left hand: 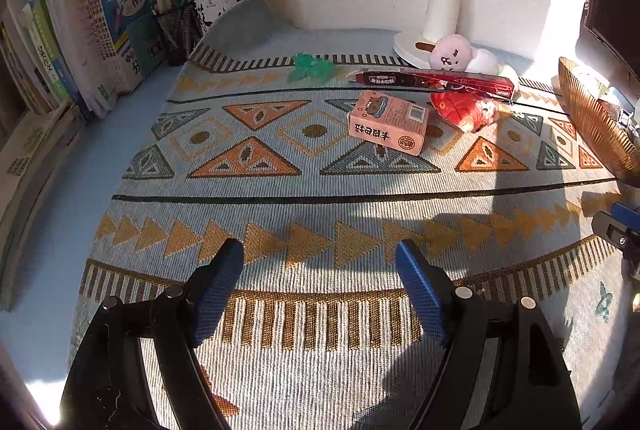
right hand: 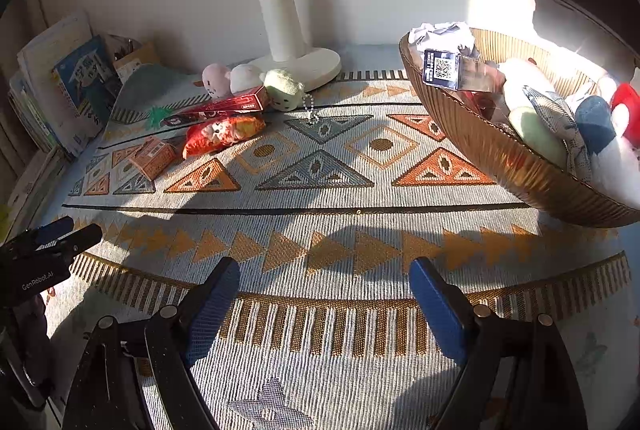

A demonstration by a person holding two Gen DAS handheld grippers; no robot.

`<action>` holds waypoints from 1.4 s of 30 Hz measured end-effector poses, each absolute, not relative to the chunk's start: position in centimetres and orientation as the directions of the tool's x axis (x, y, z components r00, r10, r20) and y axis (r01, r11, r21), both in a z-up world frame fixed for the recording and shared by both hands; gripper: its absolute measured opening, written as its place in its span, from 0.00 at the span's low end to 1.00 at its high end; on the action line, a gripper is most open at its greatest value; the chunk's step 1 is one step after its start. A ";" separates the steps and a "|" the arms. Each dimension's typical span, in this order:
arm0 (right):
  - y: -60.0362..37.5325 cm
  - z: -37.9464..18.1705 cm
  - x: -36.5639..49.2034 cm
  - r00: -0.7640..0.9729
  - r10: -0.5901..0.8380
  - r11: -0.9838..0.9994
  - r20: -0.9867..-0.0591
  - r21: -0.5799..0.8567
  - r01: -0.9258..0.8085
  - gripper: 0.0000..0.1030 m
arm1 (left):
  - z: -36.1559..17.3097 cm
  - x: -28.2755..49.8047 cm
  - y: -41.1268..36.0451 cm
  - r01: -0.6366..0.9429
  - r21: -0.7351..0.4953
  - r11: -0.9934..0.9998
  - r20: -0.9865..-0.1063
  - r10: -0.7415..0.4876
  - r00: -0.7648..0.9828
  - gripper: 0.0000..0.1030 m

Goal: Organize objects
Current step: 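Move both grippers back toward the pink snack box and red bag, then grasp the pink snack box with the left gripper while the right grasps the red snack bag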

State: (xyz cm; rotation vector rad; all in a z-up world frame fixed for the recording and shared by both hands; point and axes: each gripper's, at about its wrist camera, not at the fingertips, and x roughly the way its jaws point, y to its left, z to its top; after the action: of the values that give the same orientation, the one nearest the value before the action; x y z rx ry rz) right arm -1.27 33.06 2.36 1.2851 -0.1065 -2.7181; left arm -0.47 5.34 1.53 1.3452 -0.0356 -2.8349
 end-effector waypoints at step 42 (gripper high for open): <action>22.4 2.0 -16.5 -0.582 -0.129 -0.975 -0.803 0.210 -0.073 0.42 | 0.5 -12.0 5.7 -0.023 -0.094 -0.995 -0.794 0.089 -0.601 0.72</action>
State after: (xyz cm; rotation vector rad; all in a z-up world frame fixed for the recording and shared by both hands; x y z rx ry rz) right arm -16.55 22.37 1.96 1.4213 -0.3446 -2.7444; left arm -11.97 5.73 0.49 1.4278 0.1181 -2.8662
